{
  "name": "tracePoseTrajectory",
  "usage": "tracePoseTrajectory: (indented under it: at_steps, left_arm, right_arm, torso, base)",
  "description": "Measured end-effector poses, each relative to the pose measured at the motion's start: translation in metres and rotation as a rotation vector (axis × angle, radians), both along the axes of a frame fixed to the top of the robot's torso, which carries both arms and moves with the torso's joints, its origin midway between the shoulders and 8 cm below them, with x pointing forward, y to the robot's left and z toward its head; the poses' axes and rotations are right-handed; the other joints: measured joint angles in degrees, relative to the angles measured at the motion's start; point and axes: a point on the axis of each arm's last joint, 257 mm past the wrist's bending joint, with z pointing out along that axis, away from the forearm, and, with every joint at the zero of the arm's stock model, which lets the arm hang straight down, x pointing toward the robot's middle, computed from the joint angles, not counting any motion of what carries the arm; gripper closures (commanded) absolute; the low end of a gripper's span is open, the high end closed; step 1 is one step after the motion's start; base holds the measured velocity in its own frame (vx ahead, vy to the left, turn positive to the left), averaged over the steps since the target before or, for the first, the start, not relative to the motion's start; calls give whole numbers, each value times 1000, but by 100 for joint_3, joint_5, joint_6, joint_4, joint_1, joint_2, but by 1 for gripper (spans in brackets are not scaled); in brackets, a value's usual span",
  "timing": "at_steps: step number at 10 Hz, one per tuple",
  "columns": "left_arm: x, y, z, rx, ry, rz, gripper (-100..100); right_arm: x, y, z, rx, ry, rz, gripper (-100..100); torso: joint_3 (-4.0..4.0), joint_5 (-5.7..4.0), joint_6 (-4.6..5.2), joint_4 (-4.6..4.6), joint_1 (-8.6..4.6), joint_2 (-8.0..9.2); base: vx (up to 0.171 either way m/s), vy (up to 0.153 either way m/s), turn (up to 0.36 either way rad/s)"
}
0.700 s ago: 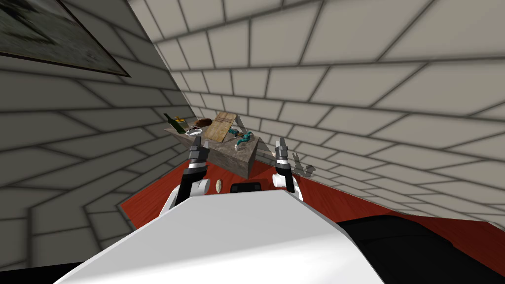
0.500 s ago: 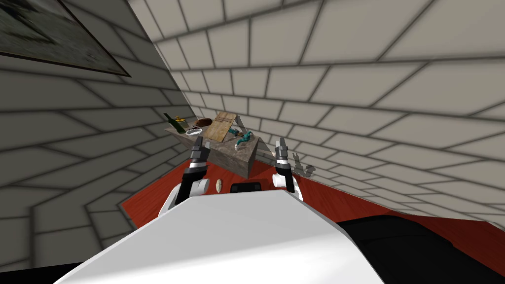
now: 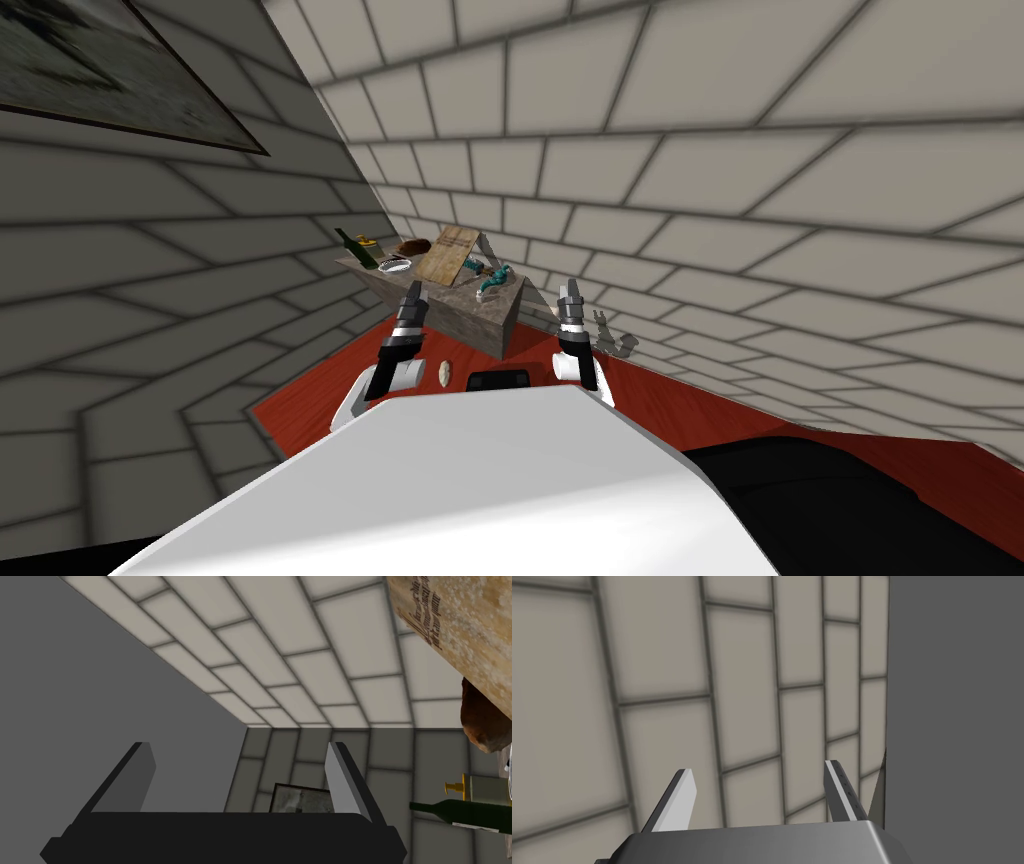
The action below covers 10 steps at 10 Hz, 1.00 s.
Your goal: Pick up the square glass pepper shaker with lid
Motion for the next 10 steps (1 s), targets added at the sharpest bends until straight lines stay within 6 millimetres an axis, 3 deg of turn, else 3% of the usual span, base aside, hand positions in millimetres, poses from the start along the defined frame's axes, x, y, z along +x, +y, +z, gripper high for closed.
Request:
tracePoseTrajectory:
  at_steps: [10]
  left_arm:
    - [47, 24, -58, 165, 113, 95, -100]
  right_arm:
    - [0, 0, 0, 0, 0, 0, 0]
  torso:
    - [-4, 0, -1, -1, 2, -9]
  base:
    - [-44, -1, -13]
